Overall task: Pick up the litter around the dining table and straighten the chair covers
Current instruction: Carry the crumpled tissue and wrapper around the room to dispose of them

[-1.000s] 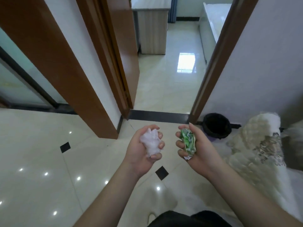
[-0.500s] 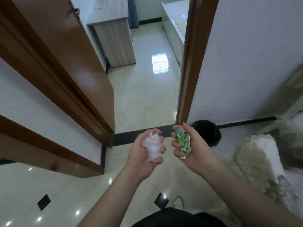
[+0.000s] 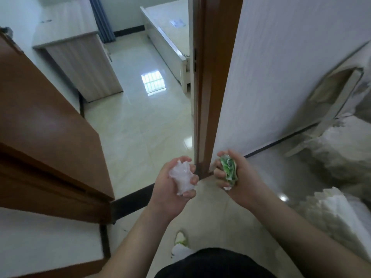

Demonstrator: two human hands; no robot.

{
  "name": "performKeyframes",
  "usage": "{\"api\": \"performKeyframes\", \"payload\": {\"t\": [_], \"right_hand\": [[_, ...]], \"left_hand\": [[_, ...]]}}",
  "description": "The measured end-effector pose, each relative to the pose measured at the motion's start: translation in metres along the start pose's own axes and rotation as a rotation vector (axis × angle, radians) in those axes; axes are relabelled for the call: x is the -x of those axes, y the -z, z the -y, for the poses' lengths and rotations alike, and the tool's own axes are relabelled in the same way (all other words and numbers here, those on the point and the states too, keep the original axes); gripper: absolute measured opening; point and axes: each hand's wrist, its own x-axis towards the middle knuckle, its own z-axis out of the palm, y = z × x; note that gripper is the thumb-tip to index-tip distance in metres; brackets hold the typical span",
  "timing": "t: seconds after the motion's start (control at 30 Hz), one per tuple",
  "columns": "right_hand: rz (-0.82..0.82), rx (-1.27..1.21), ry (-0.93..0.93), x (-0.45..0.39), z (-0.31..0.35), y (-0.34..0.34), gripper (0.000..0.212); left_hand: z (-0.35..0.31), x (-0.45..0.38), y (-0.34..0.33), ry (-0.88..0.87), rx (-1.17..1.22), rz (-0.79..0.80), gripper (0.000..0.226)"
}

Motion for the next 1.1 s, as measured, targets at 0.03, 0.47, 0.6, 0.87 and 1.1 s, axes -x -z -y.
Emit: {"api": "performKeyframes", "payload": {"t": [0.03,0.47,0.6,0.87,1.1], "right_hand": [[-0.013,-0.011,0.014,-0.009,0.005,-0.003,0.022],[-0.339,-0.268,0.366,-0.040,0.089,0.077,0.008],[-0.391,-0.375,0.388,-0.056,0.111,0.116,0.013],[-0.292,-0.412,0.449,-0.124,0.209,0.159,0.004],[-0.134,-0.473,0.531,-0.189,0.255,0.215,0.013]], "left_hand": [[-0.009,-0.011,0.001,0.022,-0.008,0.025,0.019],[-0.022,-0.172,-0.045,0.385,-0.179,0.218,0.021],[0.004,-0.226,-0.072,0.474,-0.267,0.158,0.016],[0.038,-0.329,-0.138,0.483,-0.396,0.073,0.017],[0.063,-0.418,-0.144,0.418,-0.352,0.010,0.019]]}}
